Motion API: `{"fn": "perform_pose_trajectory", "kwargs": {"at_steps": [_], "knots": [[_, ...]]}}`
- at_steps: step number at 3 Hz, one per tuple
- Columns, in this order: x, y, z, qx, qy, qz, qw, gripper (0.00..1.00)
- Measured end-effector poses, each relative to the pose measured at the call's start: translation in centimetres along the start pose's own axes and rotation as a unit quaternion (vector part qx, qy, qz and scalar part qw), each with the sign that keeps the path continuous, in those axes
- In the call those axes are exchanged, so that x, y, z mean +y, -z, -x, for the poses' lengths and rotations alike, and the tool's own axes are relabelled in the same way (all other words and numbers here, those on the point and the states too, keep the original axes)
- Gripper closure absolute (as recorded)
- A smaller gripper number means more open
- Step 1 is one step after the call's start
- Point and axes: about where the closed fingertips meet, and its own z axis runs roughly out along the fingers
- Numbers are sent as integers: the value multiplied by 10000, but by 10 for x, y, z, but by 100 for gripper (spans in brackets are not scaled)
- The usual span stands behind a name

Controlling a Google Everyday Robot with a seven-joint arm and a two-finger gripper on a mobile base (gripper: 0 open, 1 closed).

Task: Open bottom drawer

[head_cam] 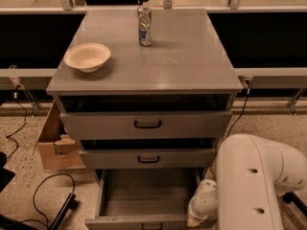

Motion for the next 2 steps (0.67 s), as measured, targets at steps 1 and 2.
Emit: {"fn": "perform_pose_trajectory", "kwargs": {"at_steps": [1, 2], "knots": [[1, -1, 0, 1, 2, 11, 10000, 59], [2, -2, 0, 2, 3, 22, 10000, 36]]}}
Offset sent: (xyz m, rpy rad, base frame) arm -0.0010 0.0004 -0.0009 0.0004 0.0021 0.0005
